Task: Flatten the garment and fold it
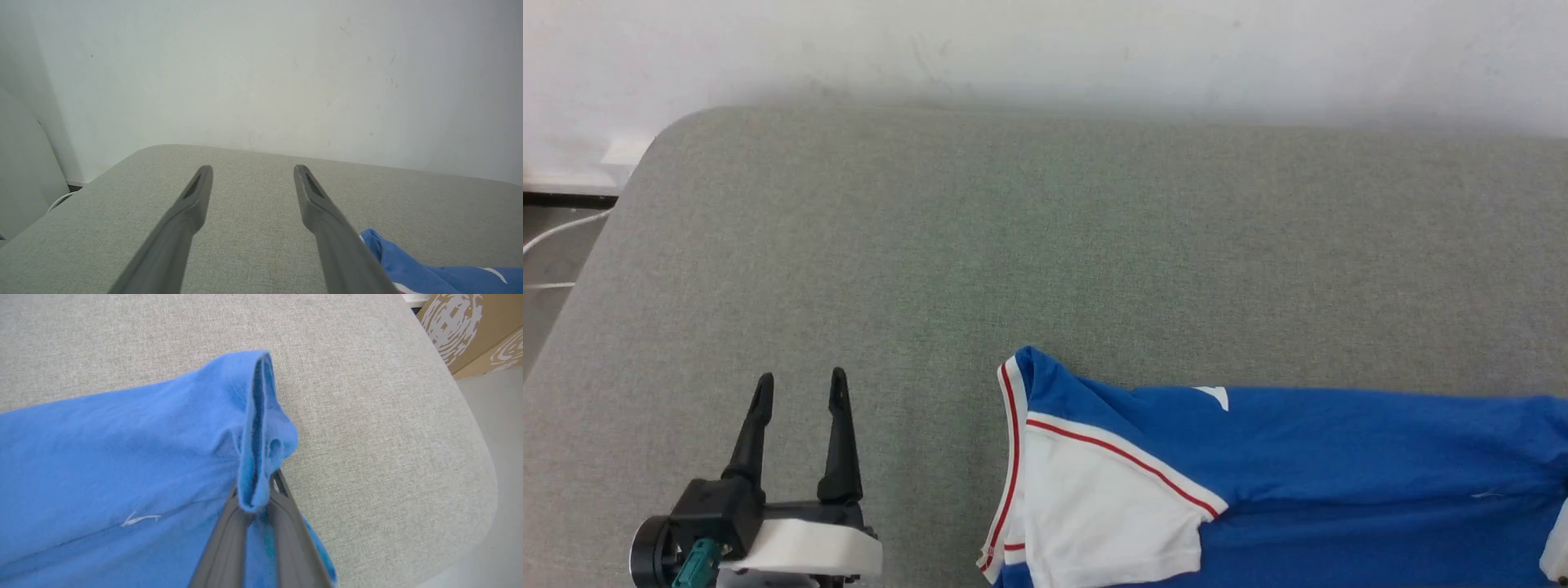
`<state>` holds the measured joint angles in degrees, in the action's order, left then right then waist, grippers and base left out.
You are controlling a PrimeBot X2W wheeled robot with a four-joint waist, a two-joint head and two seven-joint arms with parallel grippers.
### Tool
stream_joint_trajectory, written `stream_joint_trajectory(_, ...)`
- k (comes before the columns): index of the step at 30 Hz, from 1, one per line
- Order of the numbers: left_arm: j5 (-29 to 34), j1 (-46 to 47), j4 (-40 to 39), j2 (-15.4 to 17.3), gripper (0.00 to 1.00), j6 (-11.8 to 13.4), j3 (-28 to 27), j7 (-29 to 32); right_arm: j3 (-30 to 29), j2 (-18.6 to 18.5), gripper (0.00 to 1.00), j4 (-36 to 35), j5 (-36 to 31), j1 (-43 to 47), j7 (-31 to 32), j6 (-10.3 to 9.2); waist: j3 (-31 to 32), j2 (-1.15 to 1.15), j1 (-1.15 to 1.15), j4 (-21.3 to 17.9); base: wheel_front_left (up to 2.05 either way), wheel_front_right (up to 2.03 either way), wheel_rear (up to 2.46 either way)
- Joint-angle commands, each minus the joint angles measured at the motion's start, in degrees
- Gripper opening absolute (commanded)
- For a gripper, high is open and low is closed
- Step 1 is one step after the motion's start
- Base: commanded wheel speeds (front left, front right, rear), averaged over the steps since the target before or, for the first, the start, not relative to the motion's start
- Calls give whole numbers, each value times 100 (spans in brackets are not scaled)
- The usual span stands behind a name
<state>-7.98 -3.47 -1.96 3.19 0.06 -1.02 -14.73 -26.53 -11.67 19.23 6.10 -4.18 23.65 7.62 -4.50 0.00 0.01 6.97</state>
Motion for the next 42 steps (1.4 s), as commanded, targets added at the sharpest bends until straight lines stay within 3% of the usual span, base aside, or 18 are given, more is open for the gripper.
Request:
stream_joint_trajectory(1, -34, -85, 22, -30, 100, -7, 3, -27, 1, -17, 0, -106, 67, 92, 18, -13, 104, 0, -1, -8, 0, 0, 0)
stream_joint_trajectory(12, -60, -339, 74, -31, 100, -31, -11, -27, 861, 83, 0, -1433, 671, 763, 400, -13, 503, 0, -1, -23, 0, 0, 0)
stream_joint_trajectory(18, -73, -389, 105, -31, 100, -64, 52, -27, 1666, 164, 0, -2400, 1038, 1160, 849, -13, 615, 0, -1, 121, 0, 0, 0)
stream_joint_trajectory(25, -63, -412, 125, -31, 100, -68, 131, -27, 2652, 437, 0, -3025, 1499, 1187, 1268, -13, 662, 0, -1, 452, 0, 0, 0)
stream_joint_trajectory(34, -8, -303, 194, -31, 100, -148, 163, -27, 3680, 705, 0, -2635, 1580, 462, 1049, -13, 576, 0, -1, 1005, 0, 0, 0)
stream_joint_trajectory(42, -10, -219, 241, -31, 100, -168, 160, -27, 4191, 815, 0, -1301, 1543, -155, 666, -13, 441, 0, -1, 1442, 0, 0, 0)
